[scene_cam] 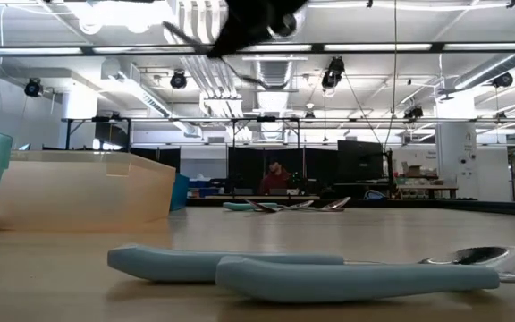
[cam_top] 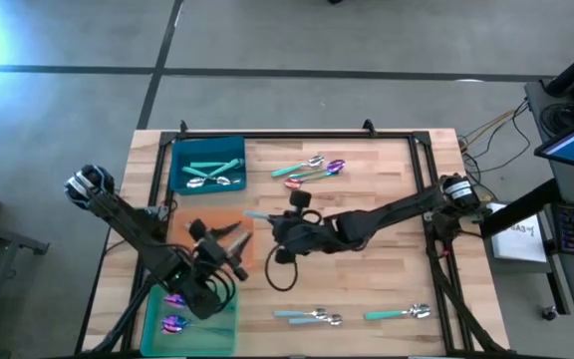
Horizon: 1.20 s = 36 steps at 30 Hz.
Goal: Sort silverware by color (type)
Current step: Put the blue spoon into the orange bin
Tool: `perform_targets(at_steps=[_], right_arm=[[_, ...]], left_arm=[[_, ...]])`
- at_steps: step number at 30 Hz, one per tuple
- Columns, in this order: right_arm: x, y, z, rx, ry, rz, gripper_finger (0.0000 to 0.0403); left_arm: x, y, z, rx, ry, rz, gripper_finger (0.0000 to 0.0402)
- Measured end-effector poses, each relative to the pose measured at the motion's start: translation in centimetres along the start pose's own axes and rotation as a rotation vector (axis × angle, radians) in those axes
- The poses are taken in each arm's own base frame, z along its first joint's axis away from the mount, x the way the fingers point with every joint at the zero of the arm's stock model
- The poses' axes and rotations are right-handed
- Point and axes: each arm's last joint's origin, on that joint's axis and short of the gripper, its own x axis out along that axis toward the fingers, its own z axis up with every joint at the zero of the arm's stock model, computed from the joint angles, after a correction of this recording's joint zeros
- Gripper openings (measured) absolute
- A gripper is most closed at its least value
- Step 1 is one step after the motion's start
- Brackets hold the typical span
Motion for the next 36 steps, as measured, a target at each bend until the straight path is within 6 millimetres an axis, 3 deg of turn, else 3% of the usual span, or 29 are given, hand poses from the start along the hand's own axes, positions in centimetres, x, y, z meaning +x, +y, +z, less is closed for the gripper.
perform_targets(at_steps=[2, 10, 21, 31, 36], right_arm=[[-0.2, -0.1, 1.0, -0.004, -0.082, -0.049, 0.0013], [-0.5, -0.6, 3.4, 0.044, -0.305, -0.125, 0.0013], [-0.7, -0.2, 3.4, 0.036, -0.312, -0.099, 0.0013], [-0.9, 0.1, 3.6, 0.032, -0.333, -0.052, 0.0013], [-1.0, 0.2, 3.7, 0.031, -0.338, -0.051, 0.0013]], left_arm=[[0.0, 0.1, 0.1, 0.002, -0.068, 0.074, 0.0166], [0.6, 0.3, 0.1, -0.031, -0.072, 0.101, 0.0166], [1.0, 0.9, 2.0, -0.084, -0.073, 0.121, 0.0166], [2.3, 1.6, 4.9, -0.098, -0.068, 0.177, 0.0166], [2.3, 1.7, 5.1, -0.079, -0.066, 0.178, 0.0136]])
